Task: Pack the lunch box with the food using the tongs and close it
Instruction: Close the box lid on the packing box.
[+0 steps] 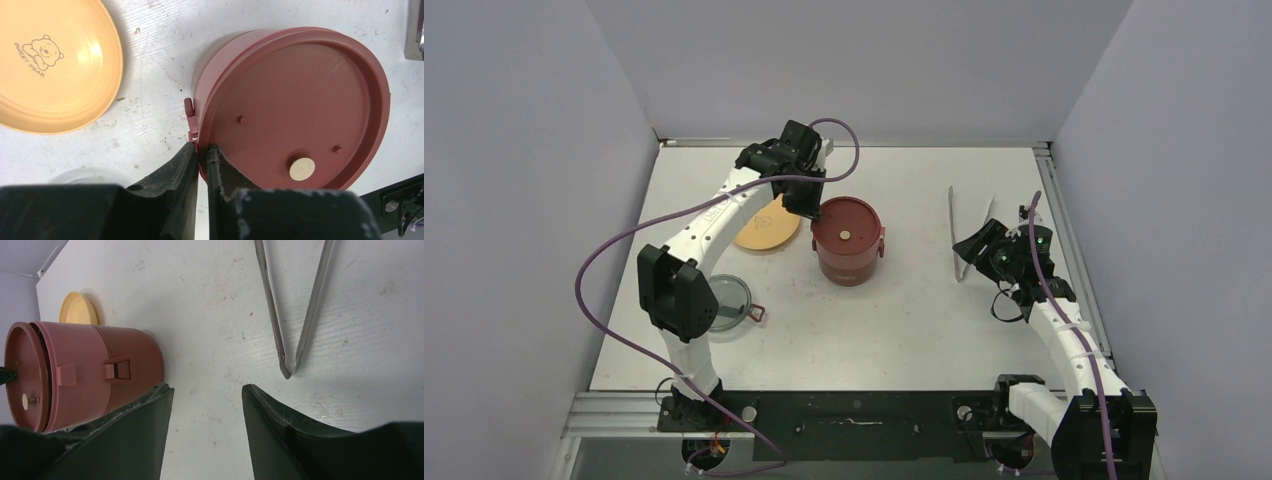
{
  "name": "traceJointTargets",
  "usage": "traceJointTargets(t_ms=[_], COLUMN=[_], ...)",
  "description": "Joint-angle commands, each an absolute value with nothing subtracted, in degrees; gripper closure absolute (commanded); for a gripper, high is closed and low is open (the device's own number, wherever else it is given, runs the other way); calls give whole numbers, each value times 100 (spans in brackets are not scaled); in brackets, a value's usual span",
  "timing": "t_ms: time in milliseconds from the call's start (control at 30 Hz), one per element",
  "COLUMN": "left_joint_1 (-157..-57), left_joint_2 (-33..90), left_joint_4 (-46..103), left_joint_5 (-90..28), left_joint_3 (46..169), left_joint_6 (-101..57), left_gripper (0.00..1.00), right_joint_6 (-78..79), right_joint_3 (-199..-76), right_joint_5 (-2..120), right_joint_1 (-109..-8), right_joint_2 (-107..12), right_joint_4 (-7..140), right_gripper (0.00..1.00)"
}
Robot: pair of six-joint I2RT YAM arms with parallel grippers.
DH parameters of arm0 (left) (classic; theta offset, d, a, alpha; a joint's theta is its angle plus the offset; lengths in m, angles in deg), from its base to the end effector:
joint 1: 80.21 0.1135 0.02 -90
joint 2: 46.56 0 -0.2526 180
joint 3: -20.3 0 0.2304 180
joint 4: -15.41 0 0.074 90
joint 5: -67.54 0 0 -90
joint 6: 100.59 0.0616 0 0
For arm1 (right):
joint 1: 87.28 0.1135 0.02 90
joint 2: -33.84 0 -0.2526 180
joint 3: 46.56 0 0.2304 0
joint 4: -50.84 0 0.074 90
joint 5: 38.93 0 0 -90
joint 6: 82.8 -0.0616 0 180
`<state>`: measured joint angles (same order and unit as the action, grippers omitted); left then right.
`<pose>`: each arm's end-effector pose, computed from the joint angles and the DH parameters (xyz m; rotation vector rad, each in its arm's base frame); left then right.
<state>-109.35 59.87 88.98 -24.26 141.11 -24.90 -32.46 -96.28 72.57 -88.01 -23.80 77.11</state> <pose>0.3345 -0.1887 0.2966 0.3516 2.6131 -0.3074 0.2219 0.0198 0.2213 0.5565 2.1591 0.7886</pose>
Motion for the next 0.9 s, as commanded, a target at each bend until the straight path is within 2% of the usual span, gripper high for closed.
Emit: traceJointTargets(t_ms=[0,600,867], left_joint_1=[-10921,-10956,-11007], left_joint_2=[5996,5600,5074], left_joint_4=[8711,8655,8238], left_joint_5=[-2542,-2154,-2246], left_joint_3=[14210,14171,13472], left_joint_6=[-2404,-2397,-2578], left_gripper=[88,62,63], right_joint_6=[-3253,-3269,-3285], right_joint_3=[-9584,-9585,-9576], right_joint_5=[7304,7311,7322], right_joint_1=[-8821,-8816,-8816], right_joint_2=[-2381,-2371,-2386], right_joint_4=[7475,7487,7469], right_gripper=[46,46,45])
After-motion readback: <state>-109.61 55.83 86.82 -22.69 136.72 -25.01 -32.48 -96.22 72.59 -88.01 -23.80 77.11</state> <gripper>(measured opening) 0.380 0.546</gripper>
